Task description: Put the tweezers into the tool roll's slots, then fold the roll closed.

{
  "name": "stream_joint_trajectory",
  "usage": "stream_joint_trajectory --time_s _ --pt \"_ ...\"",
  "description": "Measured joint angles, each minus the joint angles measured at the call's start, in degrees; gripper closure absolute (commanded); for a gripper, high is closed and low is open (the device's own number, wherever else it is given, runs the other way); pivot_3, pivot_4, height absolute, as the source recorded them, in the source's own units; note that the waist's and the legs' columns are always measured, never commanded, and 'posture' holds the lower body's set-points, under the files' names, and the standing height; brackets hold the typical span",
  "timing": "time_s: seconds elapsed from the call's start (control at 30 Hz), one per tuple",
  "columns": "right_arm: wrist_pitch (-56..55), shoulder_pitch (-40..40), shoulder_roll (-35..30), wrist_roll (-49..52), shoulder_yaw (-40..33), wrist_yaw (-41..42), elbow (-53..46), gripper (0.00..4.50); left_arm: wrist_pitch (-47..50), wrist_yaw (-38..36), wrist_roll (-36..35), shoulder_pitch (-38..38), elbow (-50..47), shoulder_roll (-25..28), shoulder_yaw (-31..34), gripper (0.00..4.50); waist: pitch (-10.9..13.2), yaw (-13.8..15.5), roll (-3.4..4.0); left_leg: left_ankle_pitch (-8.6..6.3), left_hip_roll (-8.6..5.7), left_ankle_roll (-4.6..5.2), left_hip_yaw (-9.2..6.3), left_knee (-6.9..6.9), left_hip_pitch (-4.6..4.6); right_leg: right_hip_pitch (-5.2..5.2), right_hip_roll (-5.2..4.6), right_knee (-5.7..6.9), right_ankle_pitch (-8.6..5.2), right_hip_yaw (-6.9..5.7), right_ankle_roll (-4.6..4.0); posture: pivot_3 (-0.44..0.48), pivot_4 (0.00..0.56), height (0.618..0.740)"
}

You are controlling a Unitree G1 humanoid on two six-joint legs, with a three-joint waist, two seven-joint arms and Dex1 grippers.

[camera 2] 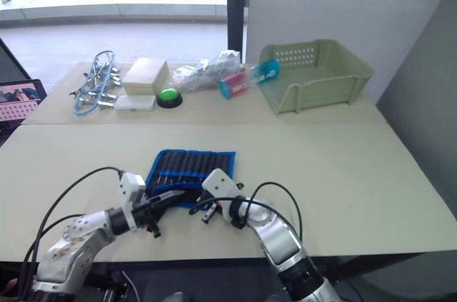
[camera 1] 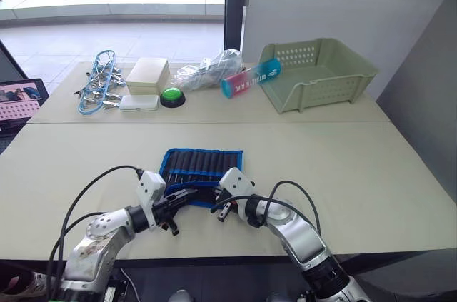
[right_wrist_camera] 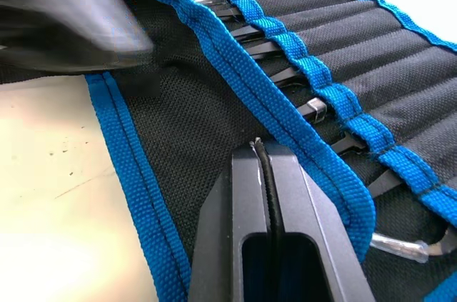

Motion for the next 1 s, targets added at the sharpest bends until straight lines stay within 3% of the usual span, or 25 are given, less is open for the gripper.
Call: stream_joint_trajectory --time_s 0.2,0.73,0.87,1.0 --pt "0.1 0.0 -0.3 0.0 0.1 0.0 -0.3 4.5 -4.3 2.2 1.7 0.4 5.7 -0.8 2.2 4.47 0.0 0.0 0.0 0.0 0.0 0.0 0.01 -0.03 -0.01 0.0 -0.01 -0.05 0.0 0.0 0.0 0.0 0.15 0.722" --pt "-1.6 0.5 -0.8 0.9 -0.2 0.6 -2.0 4.5 -5.8 3.3 1.6 0.7 8.4 -2.3 4.6 4.47 0.0 0.3 0.04 -0.01 0.0 0.01 0.0 -0.01 0.0 0.04 -0.01 -0.05 0.0 0.0 0.0 0.0 0.15 0.722" --pt "-4.1 -0.9 1.2 1.9 -0.1 1.7 -2.6 4.5 -4.6 3.8 1.6 0.9 7.9 -2.3 4.7 4.47 0.0 0.2 0.05 -0.01 0.0 0.01 0.0 -0.02 0.03 0.04 -0.01 -0.03 0.0 0.0 0.0 0.0 0.15 0.722" --pt "-6.6 -7.7 6.1 0.0 3.4 1.0 5.5 4.5 -3.2 3.8 1.3 1.1 7.3 -2.0 5.1 4.47 0.0 -0.1 0.09 0.0 0.0 0.0 0.0 -0.05 0.09 0.04 -0.01 0.01 0.0 0.0 0.0 0.0 0.15 0.722"
